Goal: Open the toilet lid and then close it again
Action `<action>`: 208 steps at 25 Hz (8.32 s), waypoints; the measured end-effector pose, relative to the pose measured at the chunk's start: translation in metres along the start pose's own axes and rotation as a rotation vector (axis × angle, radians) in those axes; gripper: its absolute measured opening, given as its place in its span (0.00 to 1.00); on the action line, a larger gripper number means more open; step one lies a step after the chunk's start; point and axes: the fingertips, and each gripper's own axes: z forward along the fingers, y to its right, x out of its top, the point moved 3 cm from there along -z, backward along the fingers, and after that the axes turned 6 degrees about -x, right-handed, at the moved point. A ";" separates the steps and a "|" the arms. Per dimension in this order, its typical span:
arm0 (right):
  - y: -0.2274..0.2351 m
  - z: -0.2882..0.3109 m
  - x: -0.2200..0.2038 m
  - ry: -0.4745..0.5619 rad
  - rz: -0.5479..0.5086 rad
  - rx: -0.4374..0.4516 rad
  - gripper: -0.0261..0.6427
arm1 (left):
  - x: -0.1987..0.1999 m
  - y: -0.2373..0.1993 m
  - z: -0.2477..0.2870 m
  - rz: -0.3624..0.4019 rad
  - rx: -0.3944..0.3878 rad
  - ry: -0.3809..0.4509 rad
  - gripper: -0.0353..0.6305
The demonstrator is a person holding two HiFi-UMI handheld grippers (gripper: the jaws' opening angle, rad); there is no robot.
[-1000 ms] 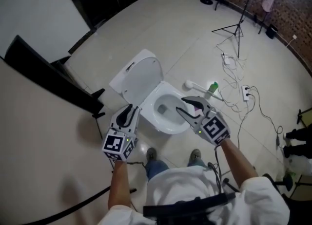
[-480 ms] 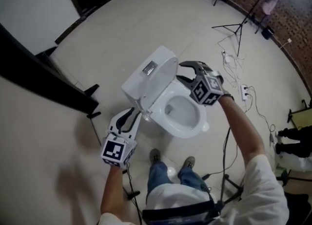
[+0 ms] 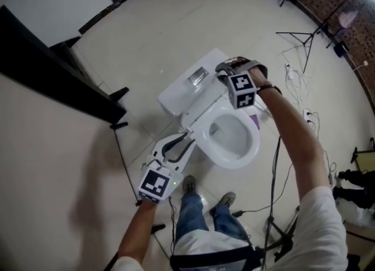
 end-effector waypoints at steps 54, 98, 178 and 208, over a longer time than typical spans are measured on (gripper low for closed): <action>-0.367 -0.233 -0.097 0.160 0.980 -0.071 0.47 | -0.004 0.200 0.118 0.038 -0.108 -0.025 0.19; -0.250 -0.469 -0.019 0.544 1.555 -0.490 0.42 | 0.143 0.256 0.061 0.100 -0.272 0.126 0.18; -0.357 -0.115 0.068 0.195 0.606 -0.322 0.21 | -0.282 0.123 0.153 0.676 -0.184 -0.375 0.20; -0.285 -0.317 0.051 -0.024 1.018 -0.482 0.21 | -0.183 -0.115 0.082 -0.717 0.400 -0.238 0.18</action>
